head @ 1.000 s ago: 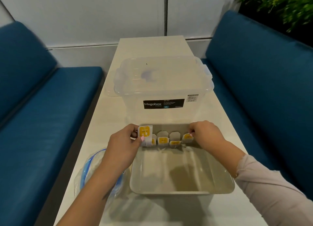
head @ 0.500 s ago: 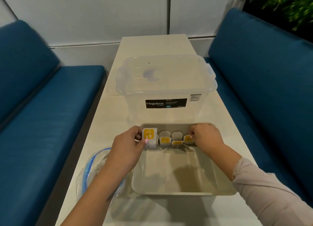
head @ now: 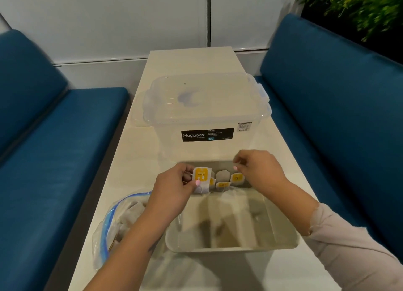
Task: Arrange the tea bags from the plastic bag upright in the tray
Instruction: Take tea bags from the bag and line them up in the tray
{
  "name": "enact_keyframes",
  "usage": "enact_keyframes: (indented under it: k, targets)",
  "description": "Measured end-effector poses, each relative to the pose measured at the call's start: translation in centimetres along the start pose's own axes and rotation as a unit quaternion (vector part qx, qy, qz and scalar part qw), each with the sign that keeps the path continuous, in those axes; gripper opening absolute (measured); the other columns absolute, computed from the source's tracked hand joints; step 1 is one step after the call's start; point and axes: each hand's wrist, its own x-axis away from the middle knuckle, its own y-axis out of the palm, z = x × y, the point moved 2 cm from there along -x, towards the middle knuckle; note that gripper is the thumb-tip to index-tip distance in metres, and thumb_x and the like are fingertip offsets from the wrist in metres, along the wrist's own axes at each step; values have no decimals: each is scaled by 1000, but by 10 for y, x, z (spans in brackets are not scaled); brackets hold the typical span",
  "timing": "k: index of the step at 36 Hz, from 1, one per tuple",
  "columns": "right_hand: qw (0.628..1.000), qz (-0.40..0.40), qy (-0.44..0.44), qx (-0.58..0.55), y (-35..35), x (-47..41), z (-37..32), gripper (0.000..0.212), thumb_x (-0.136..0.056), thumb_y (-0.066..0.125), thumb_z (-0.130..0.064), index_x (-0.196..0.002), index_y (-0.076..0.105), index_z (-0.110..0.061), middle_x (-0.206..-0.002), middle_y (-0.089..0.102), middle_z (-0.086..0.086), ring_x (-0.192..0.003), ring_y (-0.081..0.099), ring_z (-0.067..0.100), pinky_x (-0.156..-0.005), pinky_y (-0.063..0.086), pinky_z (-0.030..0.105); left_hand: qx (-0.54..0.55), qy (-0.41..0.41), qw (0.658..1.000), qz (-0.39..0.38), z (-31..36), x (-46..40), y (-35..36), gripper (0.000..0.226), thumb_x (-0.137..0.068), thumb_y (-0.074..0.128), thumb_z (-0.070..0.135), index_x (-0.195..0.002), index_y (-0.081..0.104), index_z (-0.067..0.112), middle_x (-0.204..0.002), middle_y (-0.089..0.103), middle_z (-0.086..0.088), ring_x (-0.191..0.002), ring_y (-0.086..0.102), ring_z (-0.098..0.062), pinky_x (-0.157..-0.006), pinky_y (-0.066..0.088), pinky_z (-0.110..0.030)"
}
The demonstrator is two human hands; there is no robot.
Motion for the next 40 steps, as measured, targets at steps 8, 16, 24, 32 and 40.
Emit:
enact_keyframes:
  k: [8,16,24,32,40]
  targets:
    - [993,-60,-62,-82,-27,11,-37,14,-82,71,-30,-96,72,-28,-91,68,-8,-86,59,10,-80,49,29,15,46,999,0,23,-7,13,16,-78,74,19,-87,63,28,-77,67,7,-71,62,-5,-59,40,-8]
    - [996,-59,-51,-44,-38,14,-30,8,-84,69,-25,-91,72,-23,-89,70,-5,-83,59,12,-79,48,27,43,57,997,-4,29,-7,21,22,-77,75,22,-95,65,29,-81,70,15,-80,65,1,-73,52,-22]
    - [998,-40,-11,46,-26,7,-2,8,-87,65,-26,-94,69,-27,-89,66,-6,-81,55,15,-67,39,25,-29,47,998,14,10,0,8,25,-83,69,22,-105,63,32,-112,63,11,-102,56,-10,-79,38,-21]
    - [986,-27,-26,163,2,1,15,16,-89,55,-16,-95,66,-25,-93,69,1,-85,58,23,-66,30,26,-66,64,995,25,-10,4,6,26,-81,69,9,-104,66,20,-123,60,3,-118,52,-14,-86,27,-11]
    - [974,-25,-39,221,16,-4,18,18,-88,56,-18,-99,66,-27,-102,68,0,-95,59,23,-70,31,25,-64,58,996,22,-14,7,5,25,-83,68,11,-103,64,24,-120,59,9,-111,52,-10,-83,27,-8]
